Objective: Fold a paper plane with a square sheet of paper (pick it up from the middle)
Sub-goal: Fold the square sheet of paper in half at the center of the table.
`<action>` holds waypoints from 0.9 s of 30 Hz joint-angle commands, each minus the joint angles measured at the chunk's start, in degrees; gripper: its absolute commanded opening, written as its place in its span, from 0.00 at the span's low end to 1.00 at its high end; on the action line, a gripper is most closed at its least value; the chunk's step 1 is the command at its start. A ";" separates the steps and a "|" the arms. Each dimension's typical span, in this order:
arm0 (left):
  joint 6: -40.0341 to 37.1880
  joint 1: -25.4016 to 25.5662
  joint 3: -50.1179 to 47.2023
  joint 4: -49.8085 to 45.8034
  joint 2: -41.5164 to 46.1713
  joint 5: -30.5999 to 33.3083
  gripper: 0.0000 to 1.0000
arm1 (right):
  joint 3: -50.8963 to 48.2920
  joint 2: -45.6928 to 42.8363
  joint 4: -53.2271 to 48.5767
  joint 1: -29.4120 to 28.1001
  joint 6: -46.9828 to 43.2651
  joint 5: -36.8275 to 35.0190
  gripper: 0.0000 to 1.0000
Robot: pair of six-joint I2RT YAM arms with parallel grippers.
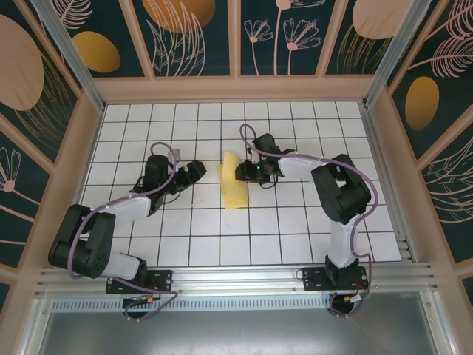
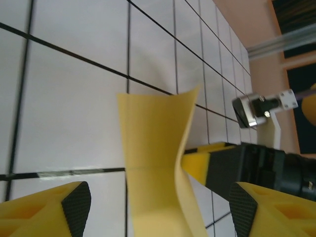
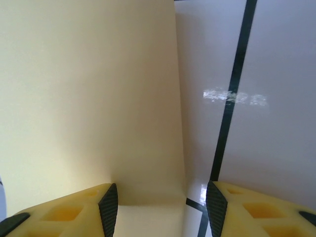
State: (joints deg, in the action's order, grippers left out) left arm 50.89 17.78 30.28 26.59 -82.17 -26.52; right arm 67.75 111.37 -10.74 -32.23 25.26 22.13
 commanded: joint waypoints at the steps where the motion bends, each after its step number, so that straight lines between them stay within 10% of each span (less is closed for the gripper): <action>1: 5.72 2.51 -1.86 10.55 -2.28 -4.06 0.76 | -0.69 -2.33 1.48 0.15 1.11 1.93 0.53; 27: 13.14 10.43 1.54 24.04 -17.92 -5.16 0.33 | -4.41 -5.39 4.66 0.59 3.09 5.97 0.52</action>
State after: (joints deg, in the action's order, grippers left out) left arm 63.09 27.94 31.14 47.07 -98.80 -31.66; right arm 64.64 108.14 -7.79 -32.01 27.38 26.68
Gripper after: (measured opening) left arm 0.342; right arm 0.524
